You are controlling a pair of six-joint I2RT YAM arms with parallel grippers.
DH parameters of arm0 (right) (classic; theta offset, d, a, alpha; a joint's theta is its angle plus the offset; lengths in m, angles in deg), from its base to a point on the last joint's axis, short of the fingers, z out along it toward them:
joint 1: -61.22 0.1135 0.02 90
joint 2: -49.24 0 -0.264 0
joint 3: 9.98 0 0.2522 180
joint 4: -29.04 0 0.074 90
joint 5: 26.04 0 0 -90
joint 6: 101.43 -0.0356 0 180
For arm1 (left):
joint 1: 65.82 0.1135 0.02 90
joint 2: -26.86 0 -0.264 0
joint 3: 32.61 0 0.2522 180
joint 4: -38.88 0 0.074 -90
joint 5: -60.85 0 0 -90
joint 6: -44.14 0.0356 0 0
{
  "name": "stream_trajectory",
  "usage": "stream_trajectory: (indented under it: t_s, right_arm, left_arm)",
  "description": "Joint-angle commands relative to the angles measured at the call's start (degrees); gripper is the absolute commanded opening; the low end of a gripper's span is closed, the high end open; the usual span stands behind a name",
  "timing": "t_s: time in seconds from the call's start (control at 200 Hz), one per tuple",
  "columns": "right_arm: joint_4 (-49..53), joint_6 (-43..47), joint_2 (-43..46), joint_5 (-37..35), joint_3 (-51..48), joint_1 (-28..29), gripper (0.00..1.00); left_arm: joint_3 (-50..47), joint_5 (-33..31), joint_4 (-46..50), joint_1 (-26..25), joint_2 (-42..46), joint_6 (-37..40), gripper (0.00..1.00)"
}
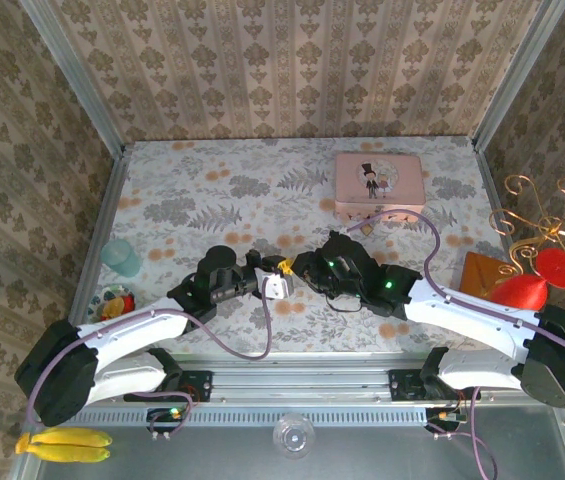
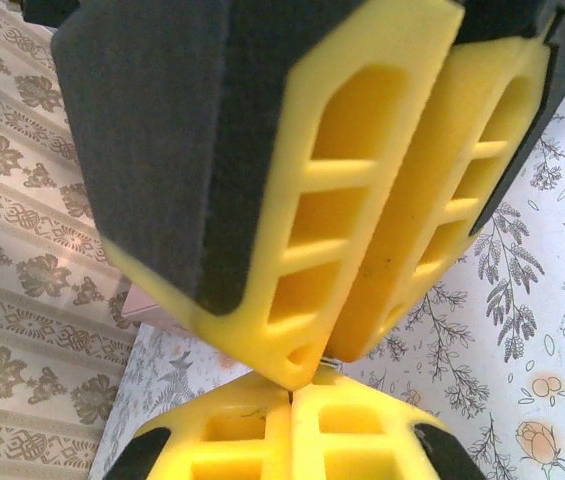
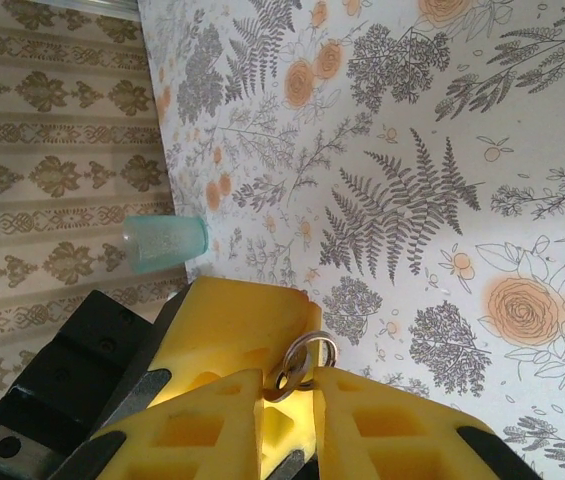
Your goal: Unlock the padlock with the key
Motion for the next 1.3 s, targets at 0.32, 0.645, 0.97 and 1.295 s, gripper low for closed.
stream_trajectory:
  t_s: [0.32, 0.645, 0.97, 1.295]
  right_arm:
    - [1.0, -1.51, 1.3, -2.53, -1.41, -0.54, 0.24]
    - [1.24, -1.34, 1.19, -2.56, -1.41, -0.85, 0.17]
    - [1.37, -1.25, 1.06, -2.45, -1.41, -0.78, 0.1]
    - [2.14, -0.24, 1.28, -2.79, -1.03, -0.79, 0.01]
  left_arm:
    - [-1.06, 1.97, -1.76, -0.63, 0.64, 1.49, 0.0]
    - [-1.19, 2.48, -1.8, -1.52, 0.46, 2.13, 0.0]
    - [-1.28, 2.24, -2.38, -1.97, 0.29, 2.38, 0.0]
    - [-1.82, 0.85, -5.39, -2.04, -0.5, 0.74, 0.11]
